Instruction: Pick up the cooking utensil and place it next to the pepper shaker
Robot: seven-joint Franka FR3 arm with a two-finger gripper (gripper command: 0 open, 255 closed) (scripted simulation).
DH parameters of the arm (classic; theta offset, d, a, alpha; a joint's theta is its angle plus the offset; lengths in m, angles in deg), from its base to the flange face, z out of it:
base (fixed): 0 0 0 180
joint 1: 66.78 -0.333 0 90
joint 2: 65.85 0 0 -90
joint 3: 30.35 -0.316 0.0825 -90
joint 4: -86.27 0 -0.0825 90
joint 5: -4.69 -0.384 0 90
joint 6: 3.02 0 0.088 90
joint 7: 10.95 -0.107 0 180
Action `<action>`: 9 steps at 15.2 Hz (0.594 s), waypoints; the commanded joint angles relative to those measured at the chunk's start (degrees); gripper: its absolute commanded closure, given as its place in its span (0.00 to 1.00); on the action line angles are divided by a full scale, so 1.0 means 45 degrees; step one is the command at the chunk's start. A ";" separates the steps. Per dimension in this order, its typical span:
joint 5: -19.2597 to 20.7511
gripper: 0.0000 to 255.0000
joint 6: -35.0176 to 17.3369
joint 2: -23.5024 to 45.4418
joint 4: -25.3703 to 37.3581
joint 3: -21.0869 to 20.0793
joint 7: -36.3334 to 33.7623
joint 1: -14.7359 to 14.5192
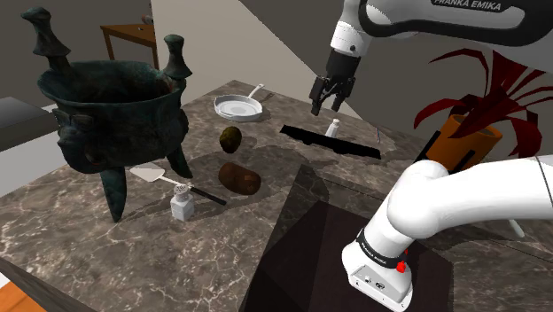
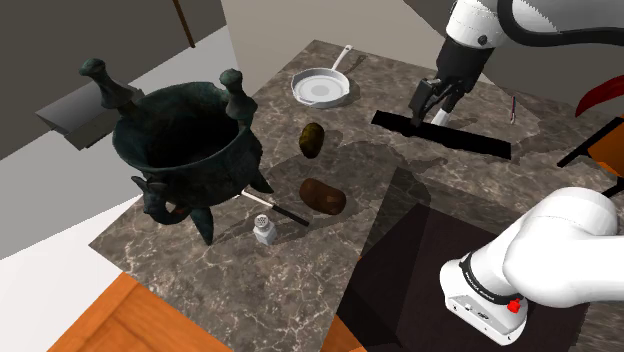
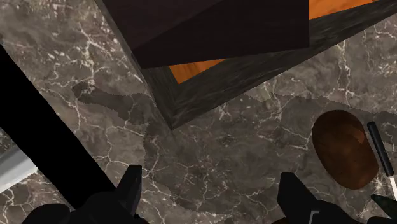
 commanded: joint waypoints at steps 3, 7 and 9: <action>-0.0193 0.00 -0.0583 0.0733 0.0103 -0.0261 -0.0053 -0.0282; -0.0523 0.00 -0.1671 0.2277 0.0472 -0.0777 -0.0139 -0.0811; -0.0656 0.00 -0.2168 0.3078 0.0734 -0.1034 -0.0175 -0.1053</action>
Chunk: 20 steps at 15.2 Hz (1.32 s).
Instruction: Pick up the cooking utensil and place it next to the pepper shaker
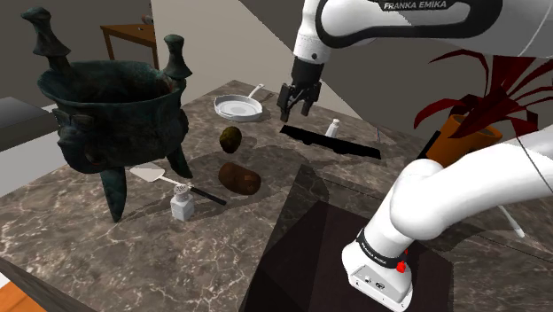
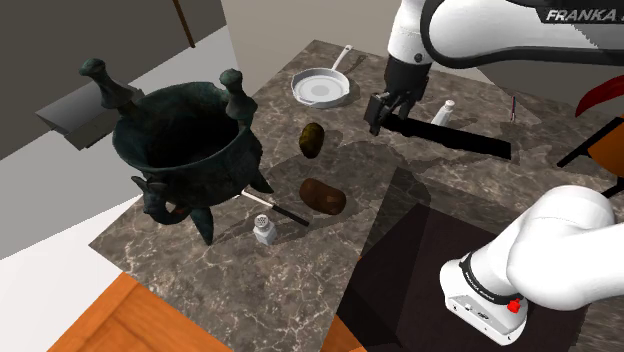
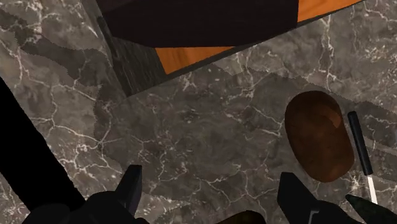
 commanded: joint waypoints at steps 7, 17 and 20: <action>-0.0336 0.00 -0.1837 0.3319 0.1337 -0.1057 -0.0188 -0.0876; 0.0058 0.00 -0.3025 0.7565 0.4167 -0.2243 -0.0578 -0.1805; 0.0345 0.00 -0.3163 0.8860 0.5232 -0.2531 -0.0735 -0.2126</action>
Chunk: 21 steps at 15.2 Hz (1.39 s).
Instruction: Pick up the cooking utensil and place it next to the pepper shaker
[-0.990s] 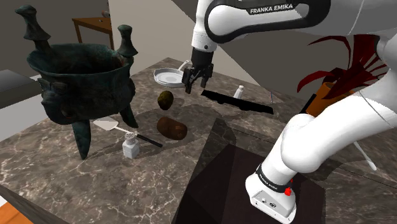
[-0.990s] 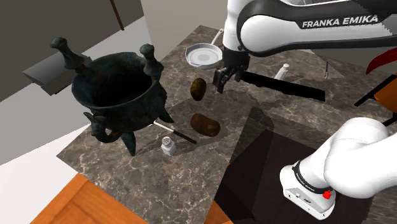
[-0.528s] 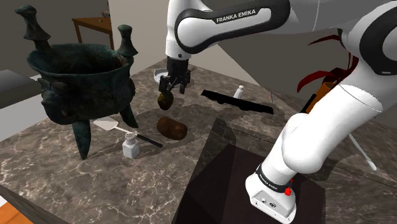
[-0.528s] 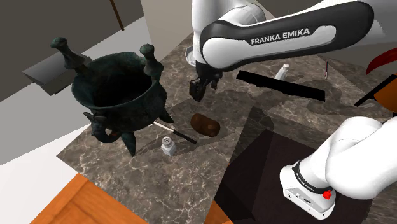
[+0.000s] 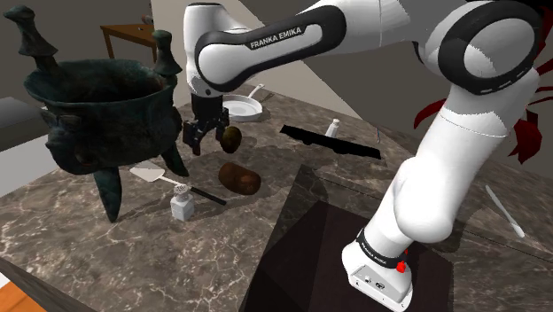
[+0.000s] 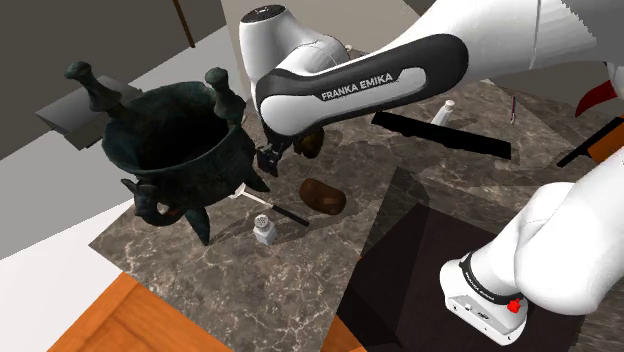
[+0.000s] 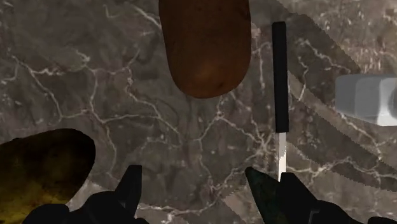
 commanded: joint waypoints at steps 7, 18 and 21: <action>0.0940 0.00 -0.0026 0.3622 0.3283 -0.0588 -0.0395 -0.1072; 0.1228 0.00 -0.1066 0.4631 0.3194 -0.0562 -0.0523 -0.1318; 0.1226 0.00 -0.1065 0.4632 0.3195 -0.0558 -0.0521 -0.1322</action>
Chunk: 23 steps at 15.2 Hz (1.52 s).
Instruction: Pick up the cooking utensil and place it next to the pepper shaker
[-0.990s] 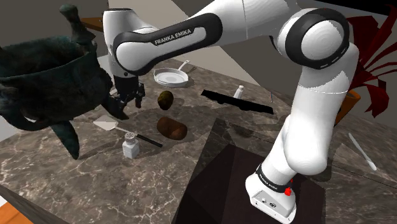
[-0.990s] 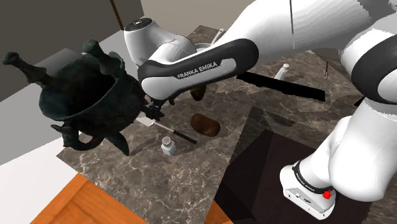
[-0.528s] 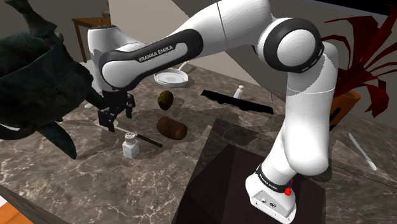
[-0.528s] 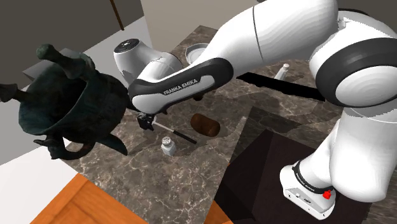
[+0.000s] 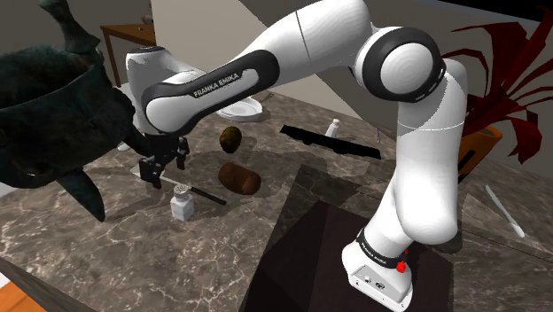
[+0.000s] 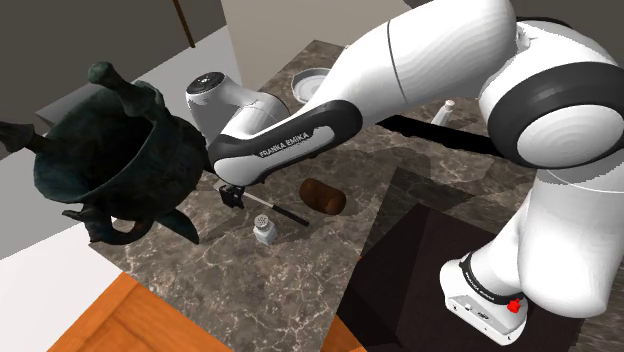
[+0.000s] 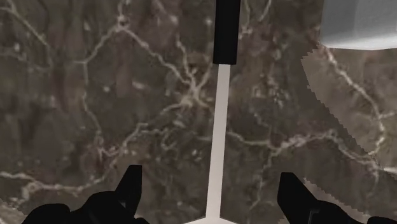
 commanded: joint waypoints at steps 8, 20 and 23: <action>-0.0008 1.00 -0.0018 0.0057 -0.0029 -0.0030 -0.0002 -0.0042; -0.0154 1.00 0.0975 -0.0445 0.0474 -0.0095 0.0071 -0.0006; -0.0210 1.00 0.1413 -0.0634 0.0728 -0.0120 0.0099 0.0006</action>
